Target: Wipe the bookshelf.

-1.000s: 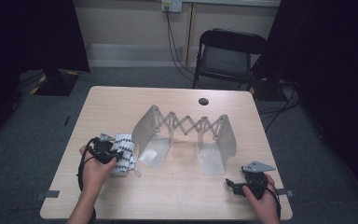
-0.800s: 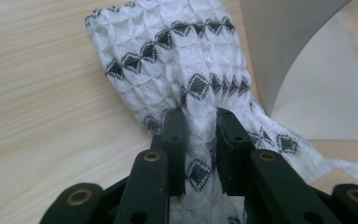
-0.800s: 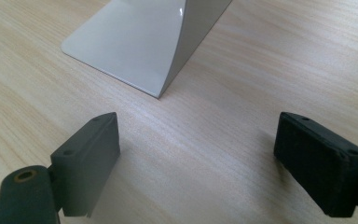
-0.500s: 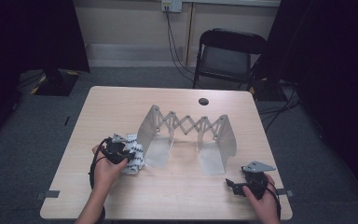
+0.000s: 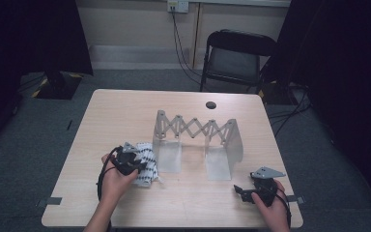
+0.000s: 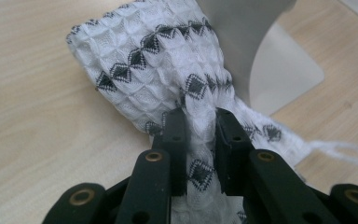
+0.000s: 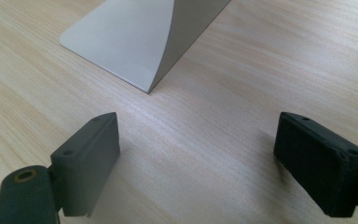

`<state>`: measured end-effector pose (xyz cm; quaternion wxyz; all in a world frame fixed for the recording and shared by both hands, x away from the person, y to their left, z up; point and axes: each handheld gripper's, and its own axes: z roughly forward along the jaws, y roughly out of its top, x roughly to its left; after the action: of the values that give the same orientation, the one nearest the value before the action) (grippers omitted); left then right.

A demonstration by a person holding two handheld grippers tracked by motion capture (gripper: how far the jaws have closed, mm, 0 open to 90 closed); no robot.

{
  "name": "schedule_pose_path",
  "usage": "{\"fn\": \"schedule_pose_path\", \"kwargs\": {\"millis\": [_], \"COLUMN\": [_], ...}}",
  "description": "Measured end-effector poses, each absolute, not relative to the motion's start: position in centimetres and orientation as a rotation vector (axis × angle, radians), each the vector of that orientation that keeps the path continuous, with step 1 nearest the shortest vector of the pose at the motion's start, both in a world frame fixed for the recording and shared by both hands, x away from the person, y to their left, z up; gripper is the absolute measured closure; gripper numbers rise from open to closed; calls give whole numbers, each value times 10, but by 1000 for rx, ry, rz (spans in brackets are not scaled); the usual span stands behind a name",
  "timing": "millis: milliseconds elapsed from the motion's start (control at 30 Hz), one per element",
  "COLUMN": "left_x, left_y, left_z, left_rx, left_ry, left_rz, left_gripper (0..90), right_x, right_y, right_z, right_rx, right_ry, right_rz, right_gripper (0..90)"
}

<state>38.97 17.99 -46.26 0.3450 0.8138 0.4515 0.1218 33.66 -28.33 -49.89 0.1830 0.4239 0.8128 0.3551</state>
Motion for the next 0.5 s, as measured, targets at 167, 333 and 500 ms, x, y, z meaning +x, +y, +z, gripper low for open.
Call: {"fn": "schedule_pose_path", "kwargs": {"millis": [167, 333, 500], "left_x": [395, 400, 404], "left_y": [179, 179, 181], "left_z": [-446, -420, -388], "left_rx": [2100, 2077, 2025], "left_ry": [1151, 1123, 1093], "left_rz": [336, 379, 436], "left_gripper": [767, 767, 766], "right_x": [337, 337, 337], "right_y": [-283, -283, -283], "right_z": [-499, -499, -499], "right_rx": [1196, 1196, 1196], "right_ry": [2293, 2293, 2293], "right_rz": [1002, 1002, 1002], "right_gripper": [135, 135, 135]}}
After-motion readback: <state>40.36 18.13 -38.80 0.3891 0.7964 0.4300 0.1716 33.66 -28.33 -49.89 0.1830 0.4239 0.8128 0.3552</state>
